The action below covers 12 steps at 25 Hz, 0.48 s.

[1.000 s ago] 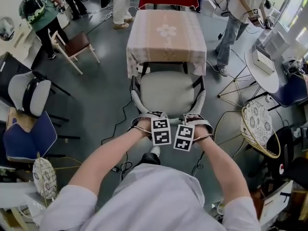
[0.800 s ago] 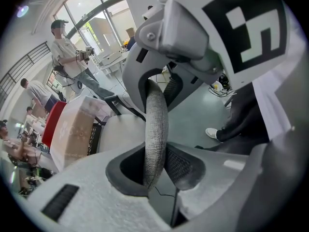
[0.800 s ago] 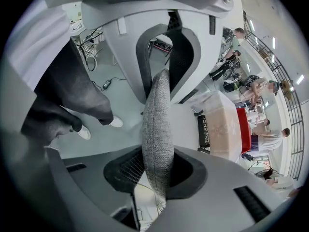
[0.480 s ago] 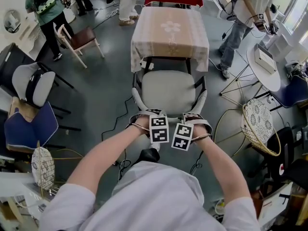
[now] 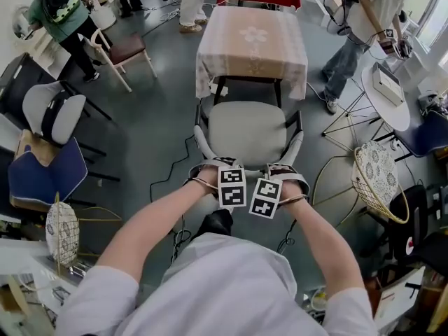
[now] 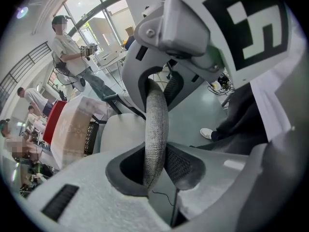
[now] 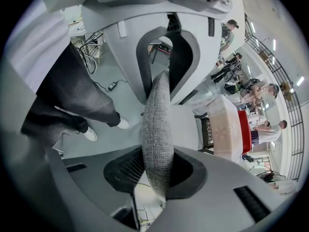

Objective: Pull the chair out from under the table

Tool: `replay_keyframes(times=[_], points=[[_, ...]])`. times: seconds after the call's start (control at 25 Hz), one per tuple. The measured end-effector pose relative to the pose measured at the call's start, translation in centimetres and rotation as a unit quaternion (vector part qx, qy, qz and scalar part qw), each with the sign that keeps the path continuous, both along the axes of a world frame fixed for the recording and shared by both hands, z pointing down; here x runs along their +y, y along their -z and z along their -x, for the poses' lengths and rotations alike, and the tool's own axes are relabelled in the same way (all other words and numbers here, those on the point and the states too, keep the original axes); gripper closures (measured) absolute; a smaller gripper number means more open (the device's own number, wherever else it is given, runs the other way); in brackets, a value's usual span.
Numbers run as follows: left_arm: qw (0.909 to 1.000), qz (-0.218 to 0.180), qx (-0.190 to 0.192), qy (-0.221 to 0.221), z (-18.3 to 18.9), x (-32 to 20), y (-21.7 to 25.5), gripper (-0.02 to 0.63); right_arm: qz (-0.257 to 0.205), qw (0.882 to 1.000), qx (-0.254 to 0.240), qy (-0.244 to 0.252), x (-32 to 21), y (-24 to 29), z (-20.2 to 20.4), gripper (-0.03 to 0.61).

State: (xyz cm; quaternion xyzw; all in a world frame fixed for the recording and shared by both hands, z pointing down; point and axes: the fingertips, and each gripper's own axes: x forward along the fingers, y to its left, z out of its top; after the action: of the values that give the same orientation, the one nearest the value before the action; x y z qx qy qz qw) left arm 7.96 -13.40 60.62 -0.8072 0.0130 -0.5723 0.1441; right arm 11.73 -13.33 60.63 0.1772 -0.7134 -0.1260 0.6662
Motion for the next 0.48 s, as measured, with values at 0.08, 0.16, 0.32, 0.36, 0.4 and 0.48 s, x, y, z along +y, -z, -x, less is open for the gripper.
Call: replay_keyframes(times=[0.08, 0.16, 0.32, 0.36, 0.4, 0.48], points=[[1.0000, 0.000, -0.002, 0.001, 0.0, 0.8, 0.0, 0.526, 0.000, 1.000, -0.001, 0.001, 0.8, 0.0, 0.0, 0.482], [1.0000, -0.002, -0.002, 0.003, 0.0, 1.5, -0.1, 0.526, 0.000, 1.000, -0.001, 0.002, 1.5, 0.0, -0.1, 0.482], [1.0000, -0.003, -0.004, 0.006, 0.3, 2.7, -0.1, 0.526, 0.000, 1.000, -0.001, 0.004, 2.7, -0.1, 0.3, 0.482], [1.0000, -0.003, -0.004, 0.007, 0.4, 3.0, -0.1, 0.526, 0.000, 1.000, -0.001, 0.005, 3.0, 0.0, 0.4, 0.482], [1.0000, -0.003, -0.003, 0.007, 0.5, 3.3, -0.1, 0.526, 0.001, 1.000, -0.001, 0.005, 3.3, 0.0, 0.5, 0.483], [1.0000, -0.003, -0.003, 0.008, 0.8, 3.9, -0.1, 0.526, 0.002, 1.000, 0.000, 0.006, 4.0, 0.0, 0.7, 0.482]])
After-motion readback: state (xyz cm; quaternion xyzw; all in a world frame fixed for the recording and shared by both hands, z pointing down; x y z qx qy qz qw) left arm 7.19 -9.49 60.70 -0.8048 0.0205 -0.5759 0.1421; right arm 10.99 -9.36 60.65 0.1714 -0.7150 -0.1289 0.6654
